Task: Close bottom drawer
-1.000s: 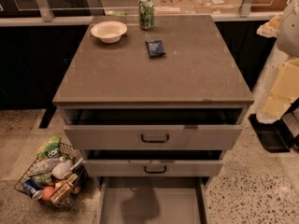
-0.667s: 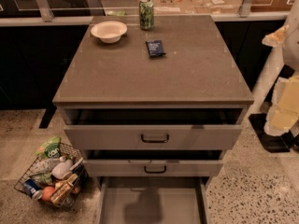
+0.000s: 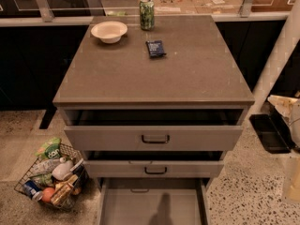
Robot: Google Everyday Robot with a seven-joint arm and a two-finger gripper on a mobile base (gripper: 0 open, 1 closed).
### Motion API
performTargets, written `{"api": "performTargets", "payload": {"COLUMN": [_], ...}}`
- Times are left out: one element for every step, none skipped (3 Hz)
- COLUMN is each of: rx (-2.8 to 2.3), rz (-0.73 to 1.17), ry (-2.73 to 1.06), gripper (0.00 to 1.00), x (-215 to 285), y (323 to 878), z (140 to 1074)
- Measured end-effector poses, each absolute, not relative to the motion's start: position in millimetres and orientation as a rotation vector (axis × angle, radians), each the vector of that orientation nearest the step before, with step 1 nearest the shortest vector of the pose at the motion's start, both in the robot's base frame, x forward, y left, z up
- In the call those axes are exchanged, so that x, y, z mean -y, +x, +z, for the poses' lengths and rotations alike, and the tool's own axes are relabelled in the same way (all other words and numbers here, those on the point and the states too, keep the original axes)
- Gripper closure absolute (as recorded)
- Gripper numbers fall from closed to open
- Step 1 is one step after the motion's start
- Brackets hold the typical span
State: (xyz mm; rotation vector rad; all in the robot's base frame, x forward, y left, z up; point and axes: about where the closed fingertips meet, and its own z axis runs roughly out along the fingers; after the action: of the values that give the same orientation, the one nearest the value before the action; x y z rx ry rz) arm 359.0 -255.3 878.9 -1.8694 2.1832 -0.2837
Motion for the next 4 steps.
{"api": "performTargets", "payload": {"rx": [-2.184,-2.194,-2.197,-2.182], "rz": [-0.283,-0.259,-0.254,-0.307], "ry": [-1.870,-1.825,-1.807,-1.839], "gripper": [0.00,0.00,0.00,0.00], "x": [255,256,264,274], "y": [359,369,385,398], "z": [879,857,809,759]}}
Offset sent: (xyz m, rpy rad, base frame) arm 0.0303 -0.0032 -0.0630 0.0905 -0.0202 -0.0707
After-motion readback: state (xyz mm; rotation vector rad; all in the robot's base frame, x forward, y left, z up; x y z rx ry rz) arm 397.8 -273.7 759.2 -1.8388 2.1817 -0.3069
